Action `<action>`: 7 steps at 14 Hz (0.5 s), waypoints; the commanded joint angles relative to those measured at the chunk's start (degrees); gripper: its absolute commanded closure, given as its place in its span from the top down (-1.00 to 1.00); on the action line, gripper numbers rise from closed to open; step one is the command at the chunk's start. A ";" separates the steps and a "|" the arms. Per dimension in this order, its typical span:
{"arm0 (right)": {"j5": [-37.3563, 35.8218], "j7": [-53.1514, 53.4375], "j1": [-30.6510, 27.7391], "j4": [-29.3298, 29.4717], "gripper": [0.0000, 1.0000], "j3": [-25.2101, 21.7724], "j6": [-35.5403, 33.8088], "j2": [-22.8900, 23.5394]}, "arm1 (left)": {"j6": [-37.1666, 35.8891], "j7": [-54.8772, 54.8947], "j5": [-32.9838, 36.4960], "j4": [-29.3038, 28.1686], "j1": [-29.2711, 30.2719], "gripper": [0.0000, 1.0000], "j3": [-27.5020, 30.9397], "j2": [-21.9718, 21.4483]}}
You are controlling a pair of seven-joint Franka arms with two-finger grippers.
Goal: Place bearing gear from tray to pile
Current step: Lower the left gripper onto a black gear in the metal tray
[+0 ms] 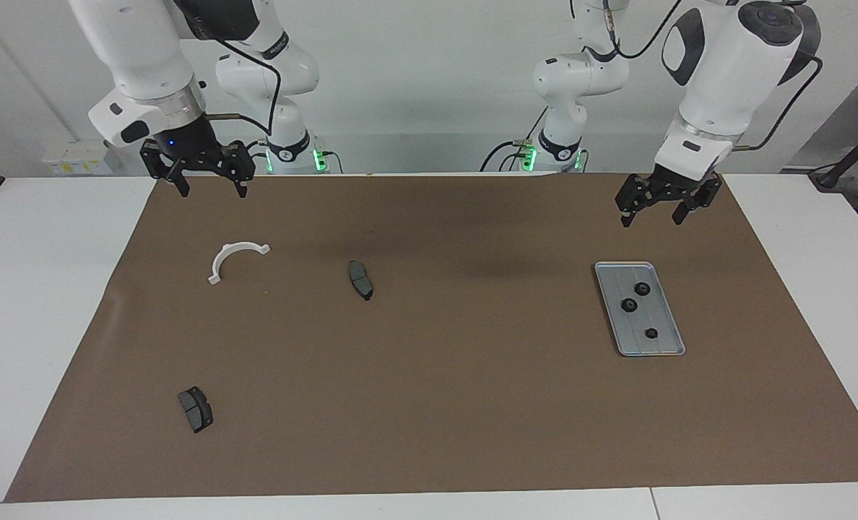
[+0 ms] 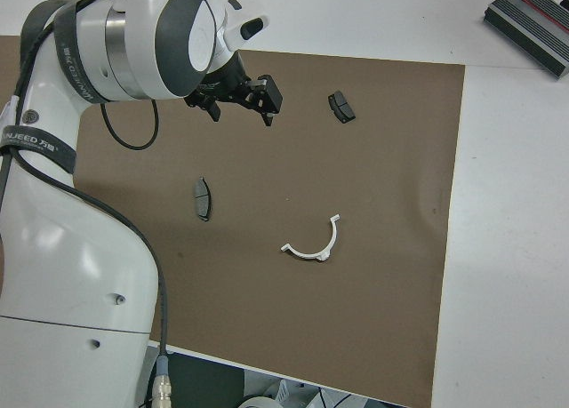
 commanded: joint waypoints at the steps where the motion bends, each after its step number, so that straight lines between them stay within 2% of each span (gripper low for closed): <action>1: 0.14 -1.55 -0.26 -0.53 1.00 0.16 0.36 -0.77 | 0.76 0.67 -0.83 -0.96 0.17 1.00 0.38 -0.44; 5: 0.14 -1.55 -0.35 -0.70 1.00 0.16 0.27 -0.77 | 1.64 0.50 -0.83 -1.05 0.26 1.00 0.56 -0.18; 7: 0.14 -1.55 -0.35 -0.62 1.00 0.16 0.19 -0.86 | 4.70 0.68 -0.83 -3.68 0.96 1.00 0.56 0.61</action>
